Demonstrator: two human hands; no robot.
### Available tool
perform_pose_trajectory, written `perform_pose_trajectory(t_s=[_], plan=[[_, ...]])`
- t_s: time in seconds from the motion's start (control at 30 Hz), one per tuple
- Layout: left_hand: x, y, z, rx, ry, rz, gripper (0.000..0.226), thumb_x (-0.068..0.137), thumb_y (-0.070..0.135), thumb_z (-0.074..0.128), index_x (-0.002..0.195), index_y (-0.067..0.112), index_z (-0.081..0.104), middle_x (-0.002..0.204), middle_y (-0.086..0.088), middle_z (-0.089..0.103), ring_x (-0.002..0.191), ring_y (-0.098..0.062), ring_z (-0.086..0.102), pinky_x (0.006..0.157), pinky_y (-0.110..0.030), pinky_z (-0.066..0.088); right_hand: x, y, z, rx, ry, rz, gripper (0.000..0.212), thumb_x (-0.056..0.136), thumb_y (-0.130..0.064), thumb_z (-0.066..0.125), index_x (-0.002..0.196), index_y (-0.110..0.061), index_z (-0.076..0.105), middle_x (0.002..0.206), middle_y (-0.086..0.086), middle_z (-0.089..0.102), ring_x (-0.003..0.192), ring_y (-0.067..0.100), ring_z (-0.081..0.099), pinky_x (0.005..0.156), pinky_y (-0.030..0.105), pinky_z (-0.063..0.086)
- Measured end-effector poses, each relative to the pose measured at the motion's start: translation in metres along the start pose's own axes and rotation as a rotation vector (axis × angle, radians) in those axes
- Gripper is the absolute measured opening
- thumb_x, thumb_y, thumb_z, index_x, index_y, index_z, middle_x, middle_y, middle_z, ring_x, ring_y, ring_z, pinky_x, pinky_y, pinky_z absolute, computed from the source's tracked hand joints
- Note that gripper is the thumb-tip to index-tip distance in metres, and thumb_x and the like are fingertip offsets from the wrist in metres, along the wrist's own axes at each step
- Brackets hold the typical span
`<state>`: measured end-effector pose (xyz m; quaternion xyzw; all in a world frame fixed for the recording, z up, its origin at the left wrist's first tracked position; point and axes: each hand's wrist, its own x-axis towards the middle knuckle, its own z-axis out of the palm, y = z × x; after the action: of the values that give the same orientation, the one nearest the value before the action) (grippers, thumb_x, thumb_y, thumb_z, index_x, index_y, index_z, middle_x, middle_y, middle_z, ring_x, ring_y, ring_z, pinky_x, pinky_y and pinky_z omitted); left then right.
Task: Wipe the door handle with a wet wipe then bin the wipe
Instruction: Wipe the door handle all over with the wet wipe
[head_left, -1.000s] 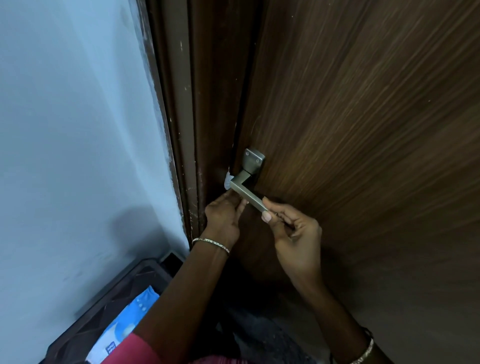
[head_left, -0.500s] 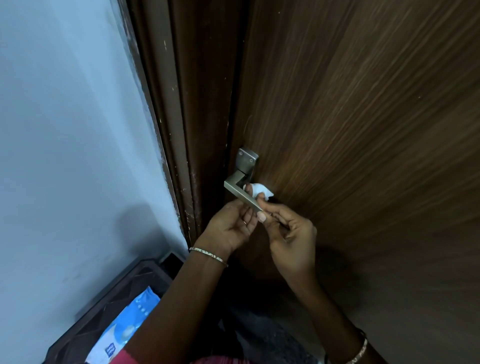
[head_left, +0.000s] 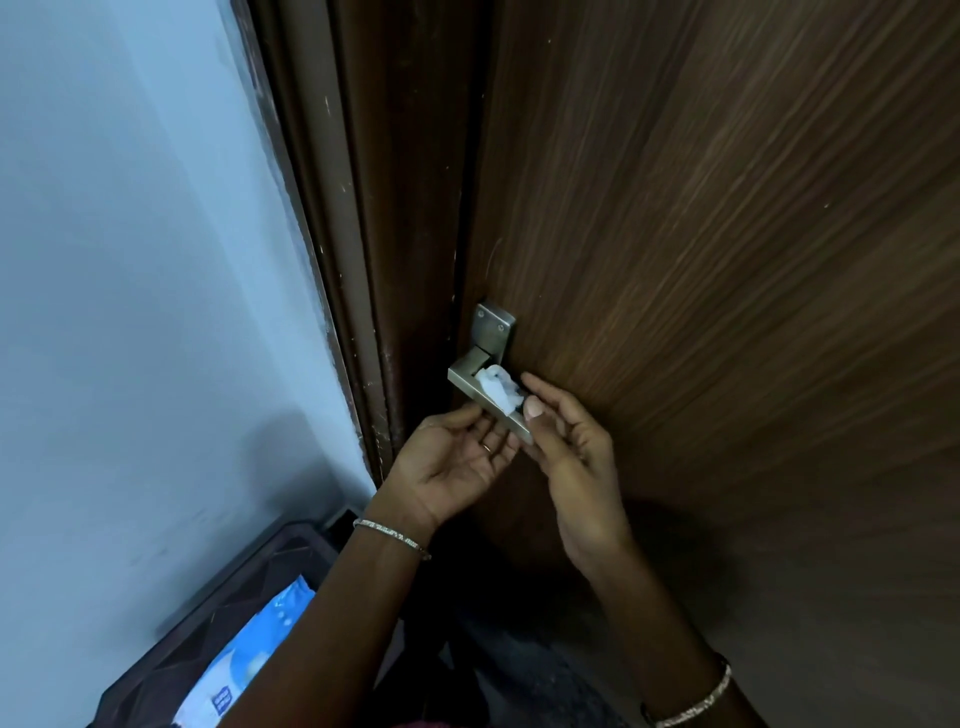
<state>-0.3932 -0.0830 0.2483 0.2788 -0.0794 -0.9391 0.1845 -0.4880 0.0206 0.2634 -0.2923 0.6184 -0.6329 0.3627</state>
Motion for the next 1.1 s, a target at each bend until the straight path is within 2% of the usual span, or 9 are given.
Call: perform_pose_trajectory(t_s=[0.1,0.17,0.27,0.4,0.57,0.67,0.77,0.9,1.1], plan=[[-0.003,0.001,0.003,0.065,0.034,0.049,0.022,0.099,0.014,0.043,0.095,0.013,0.064,0.080,-0.002,0.073,0.069,-0.013,0.069,0.056,-0.023,0.054,0.012,-0.019,0.001,0.161,-0.208,0.163,0.031,0.102,-0.031,0.054,0.132,-0.034,0.064,0.136,-0.008,0.066,0.129,0.008,0.059,0.100,0.029,0.048],[-0.006,0.001,0.004,0.128,0.053,0.099,0.024,0.100,0.014,0.041,0.095,0.017,0.065,0.085,0.001,0.071,0.072,-0.011,0.065,0.054,-0.022,0.050,0.021,-0.028,0.002,0.083,-0.205,0.183,0.030,0.100,-0.025,0.058,0.129,-0.029,0.067,0.130,-0.003,0.069,0.126,0.013,0.061,0.104,0.036,0.049],[-0.010,0.000,0.003,0.207,0.032,0.147,0.030,0.100,0.011,0.039,0.104,0.019,0.067,0.094,0.003,0.071,0.077,-0.009,0.066,0.063,-0.023,0.049,0.023,-0.032,0.012,-0.128,-0.072,0.105,0.032,0.094,-0.017,0.070,0.125,-0.022,0.070,0.114,0.001,0.076,0.115,0.011,0.068,0.107,0.040,0.051],[-0.012,0.001,0.004,0.193,0.064,0.164,0.031,0.095,0.006,0.042,0.092,0.015,0.072,0.082,-0.002,0.073,0.068,-0.013,0.069,0.073,-0.027,0.051,0.014,-0.034,0.030,-0.562,0.231,-0.226,0.020,0.090,-0.023,0.075,0.110,-0.022,0.078,0.103,-0.010,0.079,0.097,-0.003,0.071,0.088,0.026,0.059],[-0.012,0.001,0.001,0.054,0.072,0.099,0.024,0.093,0.007,0.044,0.107,0.009,0.064,0.096,-0.012,0.067,0.083,-0.023,0.065,0.111,-0.040,0.038,0.015,-0.051,0.042,-0.736,0.297,-0.498,0.022,0.093,-0.012,0.069,0.113,-0.016,0.076,0.109,-0.004,0.078,0.102,0.006,0.073,0.087,0.021,0.058],[-0.015,-0.006,-0.001,0.023,0.051,0.136,0.034,0.095,0.005,0.039,0.118,0.006,0.064,0.097,-0.013,0.073,0.080,-0.022,0.072,0.089,-0.037,0.055,0.019,-0.050,0.053,-0.882,0.164,-0.427,0.028,0.095,-0.010,0.064,0.120,-0.019,0.072,0.118,-0.005,0.074,0.110,0.006,0.069,0.090,0.015,0.052],[-0.017,-0.009,0.000,-0.028,0.077,0.136,0.037,0.094,-0.002,0.034,0.096,0.001,0.071,0.078,-0.013,0.074,0.066,-0.021,0.073,0.064,-0.033,0.063,0.026,-0.049,0.064,-1.007,0.121,-0.460,0.031,0.096,-0.009,0.061,0.125,-0.019,0.069,0.123,-0.001,0.070,0.112,0.011,0.066,0.093,0.022,0.054],[-0.020,-0.012,0.003,-0.086,0.095,0.116,0.031,0.090,-0.006,0.032,0.085,0.002,0.062,0.064,-0.011,0.068,0.055,-0.020,0.068,0.057,-0.035,0.062,0.031,-0.052,0.072,-1.265,0.029,-0.564,0.031,0.094,-0.009,0.059,0.122,-0.016,0.070,0.117,0.004,0.072,0.110,0.023,0.061,0.088,0.030,0.054],[-0.028,-0.005,-0.002,0.146,0.145,0.163,0.045,0.094,-0.002,0.038,0.135,0.006,0.055,0.118,-0.015,0.067,0.093,-0.024,0.070,0.093,-0.039,0.050,0.023,-0.052,0.038,-1.071,-0.063,-0.491,0.035,0.087,0.001,0.068,0.114,-0.019,0.075,0.118,-0.002,0.074,0.111,0.013,0.065,0.091,0.016,0.045]])
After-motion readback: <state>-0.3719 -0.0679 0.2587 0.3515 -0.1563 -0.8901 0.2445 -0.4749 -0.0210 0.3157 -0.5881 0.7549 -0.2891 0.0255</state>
